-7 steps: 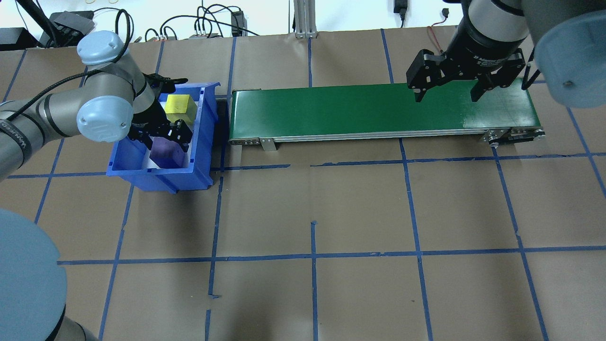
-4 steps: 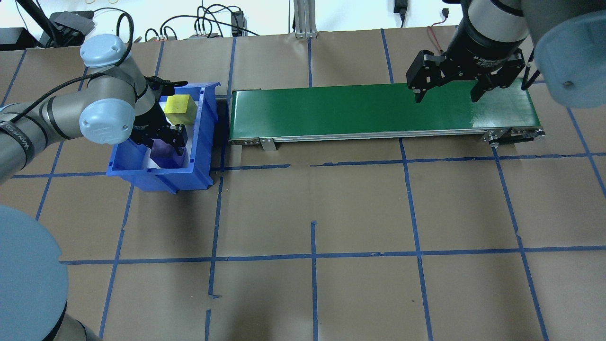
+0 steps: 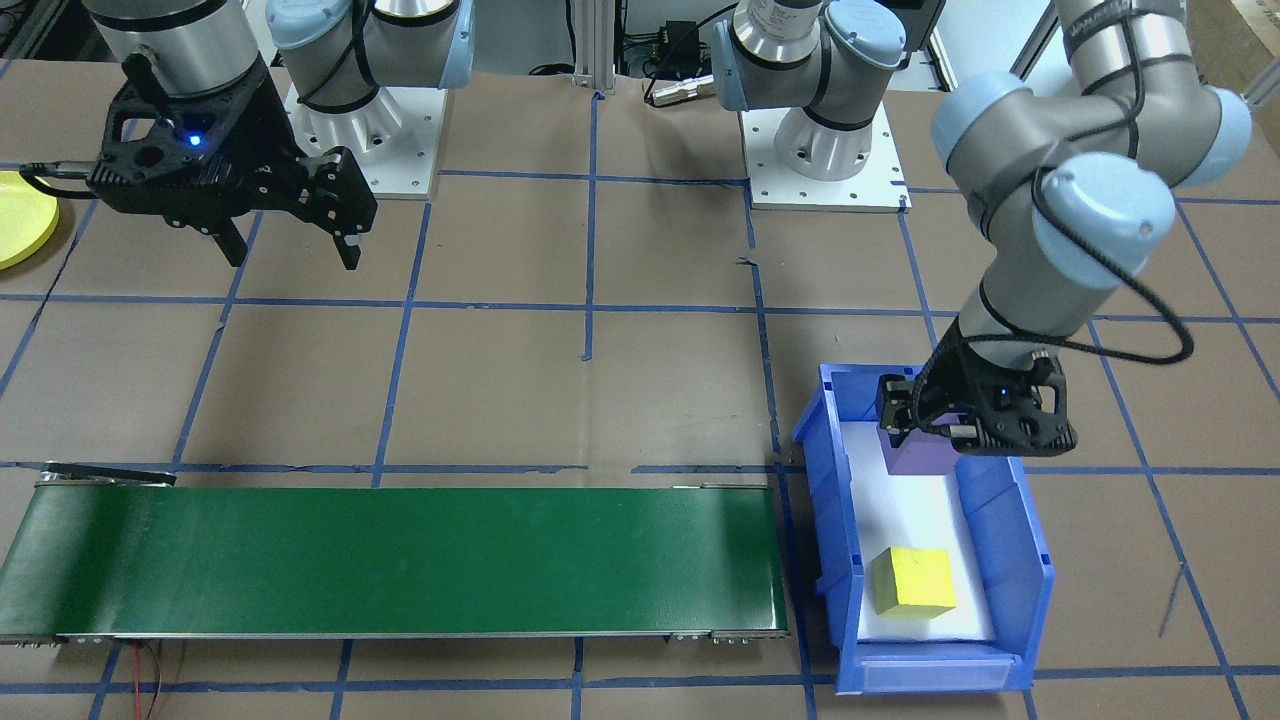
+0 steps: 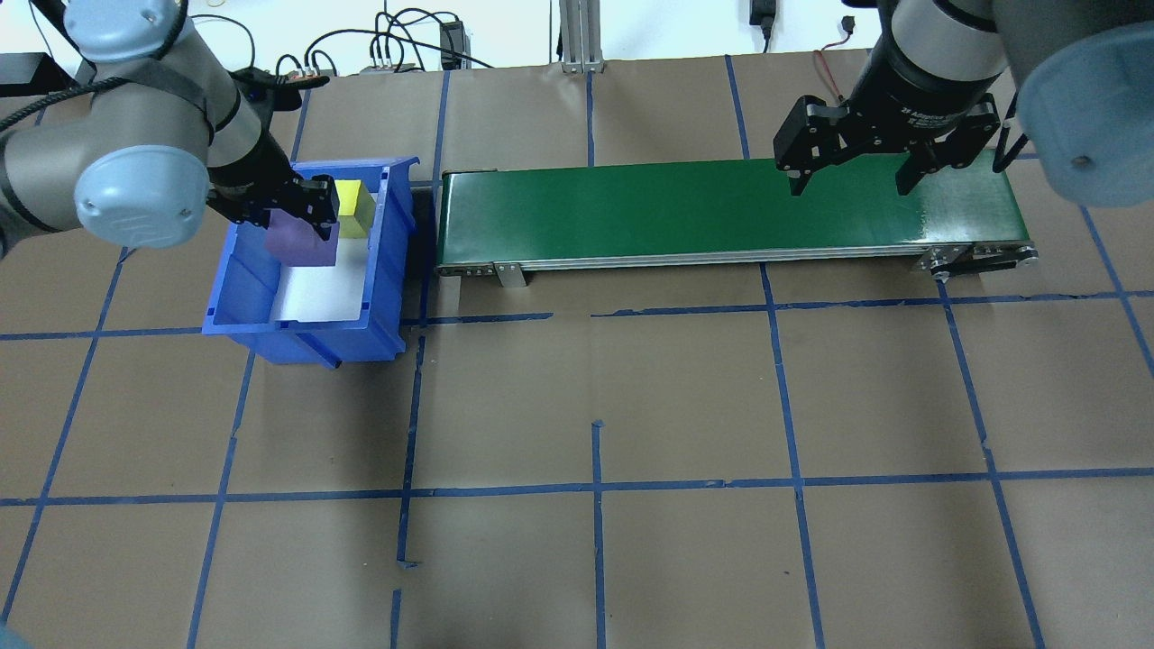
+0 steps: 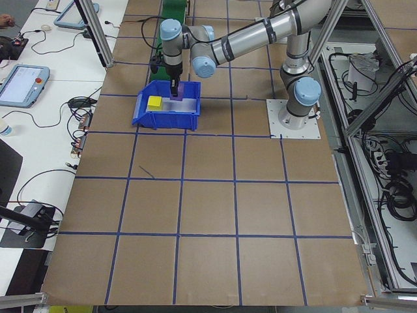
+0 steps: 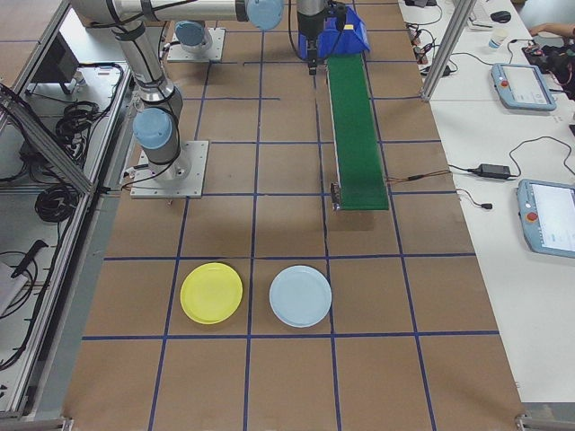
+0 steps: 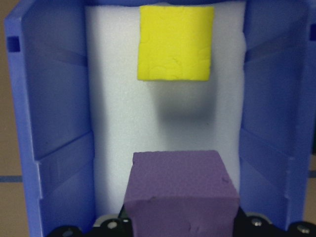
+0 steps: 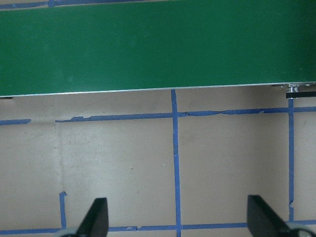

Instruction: Move block left to right into plate

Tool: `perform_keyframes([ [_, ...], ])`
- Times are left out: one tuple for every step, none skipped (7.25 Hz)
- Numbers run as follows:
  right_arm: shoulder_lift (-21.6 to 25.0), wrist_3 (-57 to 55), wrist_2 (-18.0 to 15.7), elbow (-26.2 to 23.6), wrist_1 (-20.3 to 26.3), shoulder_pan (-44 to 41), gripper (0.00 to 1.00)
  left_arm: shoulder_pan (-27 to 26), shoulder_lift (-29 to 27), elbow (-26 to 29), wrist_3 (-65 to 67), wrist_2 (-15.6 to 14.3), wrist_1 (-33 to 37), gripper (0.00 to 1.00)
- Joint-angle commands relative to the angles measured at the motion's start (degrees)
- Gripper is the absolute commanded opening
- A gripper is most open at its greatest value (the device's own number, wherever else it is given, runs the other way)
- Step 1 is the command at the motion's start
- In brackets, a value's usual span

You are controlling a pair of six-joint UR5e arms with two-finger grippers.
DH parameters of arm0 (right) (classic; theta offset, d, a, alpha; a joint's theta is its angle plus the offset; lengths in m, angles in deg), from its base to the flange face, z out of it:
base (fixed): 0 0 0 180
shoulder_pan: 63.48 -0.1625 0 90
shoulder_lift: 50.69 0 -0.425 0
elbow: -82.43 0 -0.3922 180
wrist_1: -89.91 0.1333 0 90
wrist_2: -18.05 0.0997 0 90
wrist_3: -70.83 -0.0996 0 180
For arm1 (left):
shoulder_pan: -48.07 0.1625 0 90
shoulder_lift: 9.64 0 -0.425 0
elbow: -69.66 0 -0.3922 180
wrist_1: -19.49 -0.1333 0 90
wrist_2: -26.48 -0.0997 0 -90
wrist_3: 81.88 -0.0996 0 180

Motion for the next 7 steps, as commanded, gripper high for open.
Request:
perform_keyframes([
  [0.0,0.0,0.1,0.1,0.0,0.1,1.0,-7.0,3.3,3.6,8.3,3.6,-0.2,0.31],
  [0.0,0.0,0.2,0.1,-0.1,0.0,1.0,-9.9,2.9,5.1,12.4,5.3,-0.5,0.31],
  [0.0,0.0,0.1,0.0,-0.1,0.0,1.0,-11.0,1.6,5.1,13.9,8.7,-1.4,0.31],
  [0.0,0.0,0.1,0.0,-0.1,0.0,1.0,-11.3,-1.4,5.0,15.2,12.5,-5.9,0.31],
  [0.0,0.0,0.0,0.1,-0.1,0.0,1.0,-12.3,-5.4,5.0,17.5,15.0,-10.7,0.31],
  [0.0,0.0,0.0,0.0,-0.1,0.0,1.0,-14.9,-8.3,5.0,18.0,14.9,-14.8,0.31],
  [0.0,0.0,0.0,0.1,-0.3,0.0,1.0,-15.3,-10.6,5.0,18.0,14.8,-16.4,0.31],
])
